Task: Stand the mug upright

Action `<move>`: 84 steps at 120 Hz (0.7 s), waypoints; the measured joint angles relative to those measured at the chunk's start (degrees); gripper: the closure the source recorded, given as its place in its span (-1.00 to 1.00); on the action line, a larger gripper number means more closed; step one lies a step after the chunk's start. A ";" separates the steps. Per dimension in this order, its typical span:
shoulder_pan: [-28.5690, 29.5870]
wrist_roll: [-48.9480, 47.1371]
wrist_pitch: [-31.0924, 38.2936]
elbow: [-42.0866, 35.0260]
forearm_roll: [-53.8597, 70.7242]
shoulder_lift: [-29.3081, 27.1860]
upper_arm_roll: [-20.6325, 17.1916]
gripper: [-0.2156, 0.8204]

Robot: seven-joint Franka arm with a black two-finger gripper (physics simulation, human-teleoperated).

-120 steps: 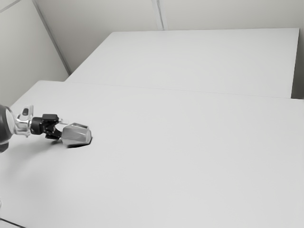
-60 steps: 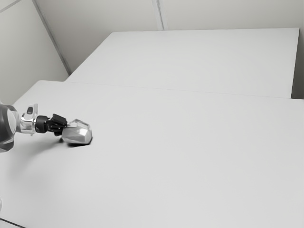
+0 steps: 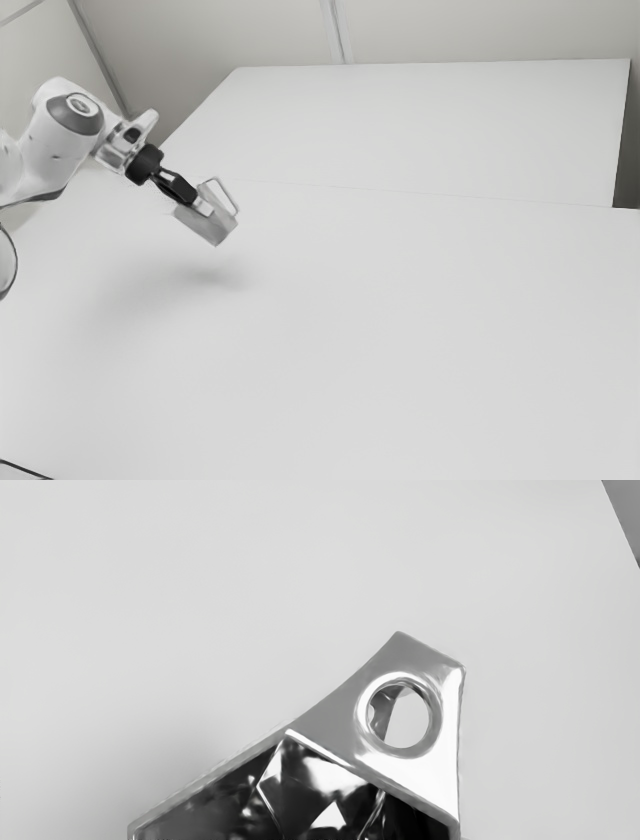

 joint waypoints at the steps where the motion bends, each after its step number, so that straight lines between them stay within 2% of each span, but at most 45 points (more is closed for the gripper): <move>1: -0.45 -0.30 0.70 -0.07 1.43 -0.10 -0.48 0.92; 13: -6.07 -4.62 9.48 -3.82 16.81 -2.43 -4.63 0.92; 24: -10.45 -9.44 17.46 -12.21 27.65 -7.24 -5.49 0.93; 38: -12.13 -15.58 24.52 -20.35 36.90 -11.56 -6.10 0.93; 52: -12.74 -21.05 29.50 -26.52 41.29 -14.49 -6.33 0.93; 84: -12.35 -31.05 37.14 -33.71 40.25 -15.04 -6.34 0.93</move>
